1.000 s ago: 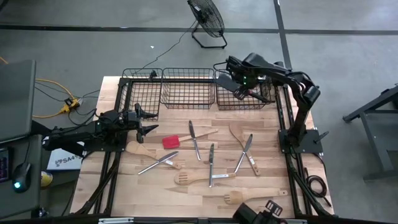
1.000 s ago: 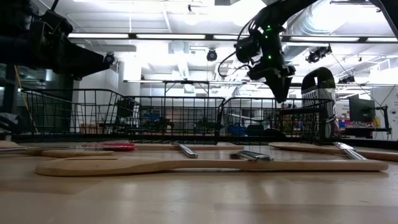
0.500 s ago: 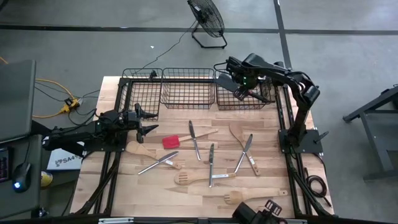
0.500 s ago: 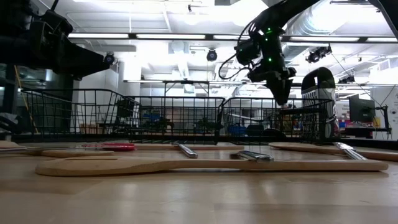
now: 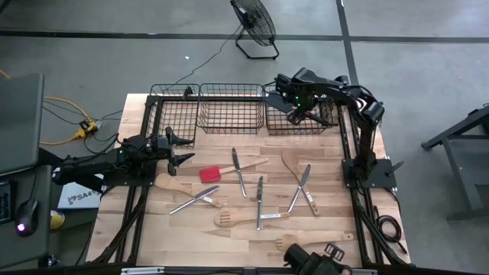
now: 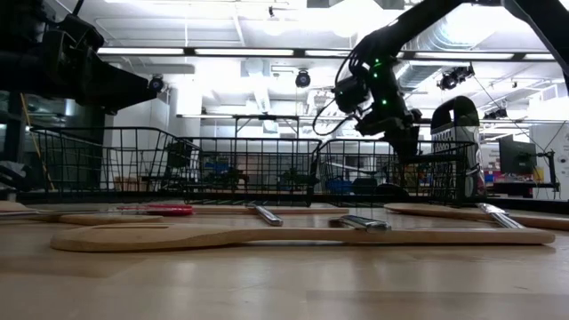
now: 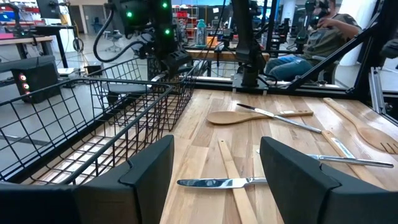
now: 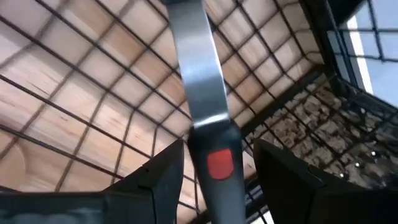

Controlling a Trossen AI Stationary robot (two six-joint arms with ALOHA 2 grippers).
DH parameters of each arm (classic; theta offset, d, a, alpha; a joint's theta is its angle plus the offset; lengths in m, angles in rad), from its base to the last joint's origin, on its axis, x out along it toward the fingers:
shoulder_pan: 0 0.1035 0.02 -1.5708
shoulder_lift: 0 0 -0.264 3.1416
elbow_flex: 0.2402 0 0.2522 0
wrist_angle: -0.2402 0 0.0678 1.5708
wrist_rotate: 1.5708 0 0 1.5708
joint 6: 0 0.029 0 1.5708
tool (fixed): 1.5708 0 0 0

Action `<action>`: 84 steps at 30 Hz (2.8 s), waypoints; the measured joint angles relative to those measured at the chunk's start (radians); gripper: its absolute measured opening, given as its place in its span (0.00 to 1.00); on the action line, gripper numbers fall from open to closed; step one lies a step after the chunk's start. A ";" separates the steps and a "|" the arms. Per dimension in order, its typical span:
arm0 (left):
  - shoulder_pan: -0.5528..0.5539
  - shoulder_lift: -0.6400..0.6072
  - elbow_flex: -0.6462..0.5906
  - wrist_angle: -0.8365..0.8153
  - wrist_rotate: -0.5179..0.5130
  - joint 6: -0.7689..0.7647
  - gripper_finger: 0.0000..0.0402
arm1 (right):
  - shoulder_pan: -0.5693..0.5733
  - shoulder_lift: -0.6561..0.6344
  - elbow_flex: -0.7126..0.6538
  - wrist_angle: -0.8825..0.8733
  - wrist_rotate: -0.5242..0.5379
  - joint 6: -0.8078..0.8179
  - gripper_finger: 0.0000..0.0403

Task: Pick & Place Kitchen Items
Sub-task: Put the black silicone spatula into the right wire basket, then put the table knife into the middle wire basket

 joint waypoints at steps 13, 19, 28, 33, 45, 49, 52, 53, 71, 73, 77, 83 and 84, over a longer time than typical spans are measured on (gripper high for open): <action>0.000 0.000 0.000 0.000 0.000 0.000 0.58 | -0.017 -0.002 0.000 -0.058 0.001 -0.008 0.25; 0.000 0.000 0.000 0.000 0.000 0.000 0.58 | -0.018 -0.006 0.000 -0.083 0.009 0.009 0.18; 0.000 0.000 0.000 0.000 0.000 0.000 0.58 | -0.017 -0.056 0.000 -0.081 0.006 0.032 0.01; 0.000 0.000 0.000 0.000 0.000 0.000 0.58 | -0.017 -0.093 0.000 -0.056 0.006 0.060 0.02; 0.000 0.000 0.000 0.000 0.000 0.000 0.58 | 0.054 -0.273 0.000 0.141 -0.070 0.132 0.06; 0.000 0.000 0.000 0.000 0.000 0.000 0.58 | 0.094 -0.308 0.000 0.173 -0.067 0.126 0.18; 0.000 0.000 0.000 0.000 0.000 0.000 0.58 | 0.128 -0.316 0.000 0.184 -0.067 0.112 0.28; 0.000 0.000 0.000 0.000 0.000 0.000 0.58 | 0.140 -0.316 0.000 0.185 -0.067 0.109 0.31; 0.000 0.000 0.000 0.000 0.000 0.000 0.58 | 0.422 -0.317 0.000 0.028 -0.234 0.739 0.37; 0.000 0.000 0.000 0.000 0.000 0.000 0.58 | 0.464 -0.317 0.000 0.027 -0.227 0.790 0.36; 0.000 0.000 0.000 0.000 0.000 0.000 0.58 | 0.544 -0.317 0.000 0.027 -0.179 0.903 0.36; 0.000 0.000 0.000 0.000 0.000 0.000 0.58 | 0.674 -0.315 0.000 0.027 -0.077 1.096 0.36; 0.000 0.000 0.000 0.000 0.000 0.000 0.58 | 0.696 -0.312 0.000 0.026 -0.056 1.137 0.36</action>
